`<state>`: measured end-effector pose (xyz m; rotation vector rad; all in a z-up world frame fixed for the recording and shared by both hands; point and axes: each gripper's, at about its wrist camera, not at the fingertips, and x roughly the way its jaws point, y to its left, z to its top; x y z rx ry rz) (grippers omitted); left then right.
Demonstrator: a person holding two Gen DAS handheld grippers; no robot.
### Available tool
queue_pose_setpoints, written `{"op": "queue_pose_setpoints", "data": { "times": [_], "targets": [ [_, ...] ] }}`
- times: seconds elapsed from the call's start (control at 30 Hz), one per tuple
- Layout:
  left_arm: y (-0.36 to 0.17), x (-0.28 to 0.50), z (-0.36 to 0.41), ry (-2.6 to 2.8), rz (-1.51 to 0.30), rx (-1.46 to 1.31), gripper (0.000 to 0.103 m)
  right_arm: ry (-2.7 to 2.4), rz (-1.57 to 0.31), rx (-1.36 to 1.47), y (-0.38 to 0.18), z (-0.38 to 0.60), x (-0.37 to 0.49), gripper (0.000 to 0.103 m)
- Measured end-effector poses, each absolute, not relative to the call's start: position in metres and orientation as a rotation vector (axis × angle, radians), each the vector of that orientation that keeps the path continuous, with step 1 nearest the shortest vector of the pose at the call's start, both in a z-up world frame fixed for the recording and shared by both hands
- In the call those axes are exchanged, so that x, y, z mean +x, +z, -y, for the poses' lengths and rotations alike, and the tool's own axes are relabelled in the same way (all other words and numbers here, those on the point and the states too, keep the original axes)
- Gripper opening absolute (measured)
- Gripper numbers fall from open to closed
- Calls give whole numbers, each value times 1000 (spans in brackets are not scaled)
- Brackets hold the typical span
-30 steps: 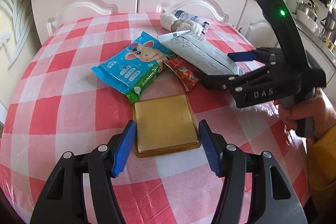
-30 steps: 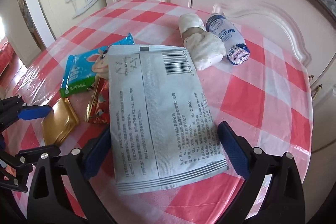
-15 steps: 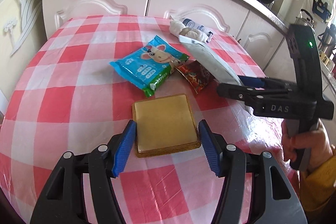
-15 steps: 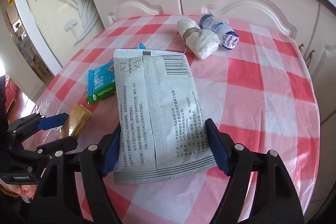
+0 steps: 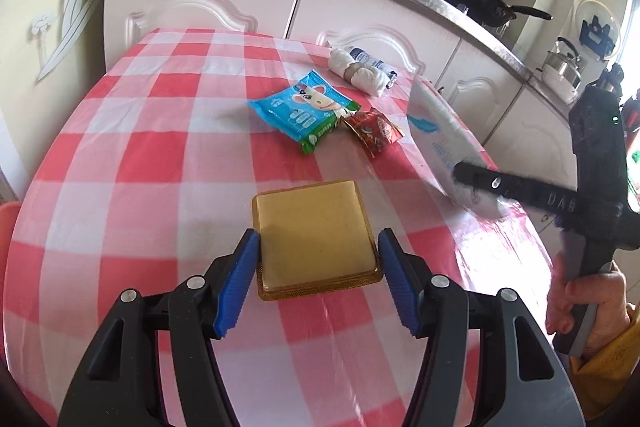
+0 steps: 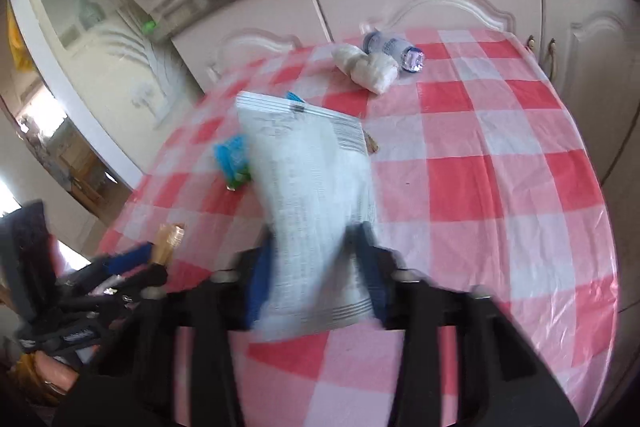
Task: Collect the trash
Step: 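Lift the paper packet with the right tool and the gold packet with the left tool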
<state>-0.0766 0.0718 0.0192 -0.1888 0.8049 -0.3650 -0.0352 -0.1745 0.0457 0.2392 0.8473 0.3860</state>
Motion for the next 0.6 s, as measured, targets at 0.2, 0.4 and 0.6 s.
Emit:
{"op": "queue_pose_setpoints", "data": {
  "times": [0.2,0.4,0.6],
  "targets": [
    [22,-99,-87,-368,-789,-210,62,297,-831,151,60,165,-53,23],
    [25,-109,-101,-345,-775,-235,62,272,-823,195,60,182,-56,8],
    [32,-114,-111,-303,-752,-246,62,310,-804,218,65,186,-62,8]
  ]
}}
